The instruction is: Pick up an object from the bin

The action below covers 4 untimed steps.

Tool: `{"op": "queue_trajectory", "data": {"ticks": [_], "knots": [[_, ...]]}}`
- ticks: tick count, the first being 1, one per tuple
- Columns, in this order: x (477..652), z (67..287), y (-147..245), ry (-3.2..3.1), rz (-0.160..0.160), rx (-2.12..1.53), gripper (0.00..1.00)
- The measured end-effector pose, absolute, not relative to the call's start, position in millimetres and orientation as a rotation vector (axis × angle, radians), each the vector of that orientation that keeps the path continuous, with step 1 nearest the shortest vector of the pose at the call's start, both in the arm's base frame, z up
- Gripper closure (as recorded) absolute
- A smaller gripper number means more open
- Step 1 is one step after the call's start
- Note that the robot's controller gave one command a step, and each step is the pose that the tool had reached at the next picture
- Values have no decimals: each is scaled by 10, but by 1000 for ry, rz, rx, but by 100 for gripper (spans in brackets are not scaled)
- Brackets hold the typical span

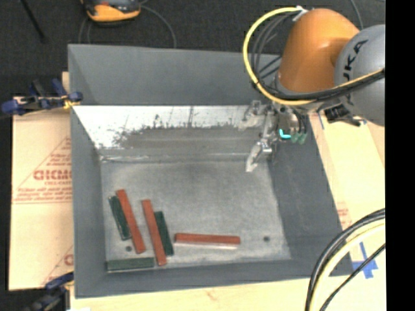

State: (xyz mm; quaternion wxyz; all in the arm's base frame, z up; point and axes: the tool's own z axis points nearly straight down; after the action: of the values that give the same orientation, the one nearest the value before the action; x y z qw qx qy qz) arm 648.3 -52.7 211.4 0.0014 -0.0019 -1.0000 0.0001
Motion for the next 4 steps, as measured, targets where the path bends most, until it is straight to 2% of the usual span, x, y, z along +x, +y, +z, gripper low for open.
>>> {"op": "queue_trajectory", "data": {"ticks": [1,2,3,4], "knots": [[6499,2166,-528,-3147,2,-5,0],[6211,1629,-424,-3149,3,100,0],[6045,1129,-377,-3143,2,136,0],[5812,969,27,-3125,3,349,0]]}}
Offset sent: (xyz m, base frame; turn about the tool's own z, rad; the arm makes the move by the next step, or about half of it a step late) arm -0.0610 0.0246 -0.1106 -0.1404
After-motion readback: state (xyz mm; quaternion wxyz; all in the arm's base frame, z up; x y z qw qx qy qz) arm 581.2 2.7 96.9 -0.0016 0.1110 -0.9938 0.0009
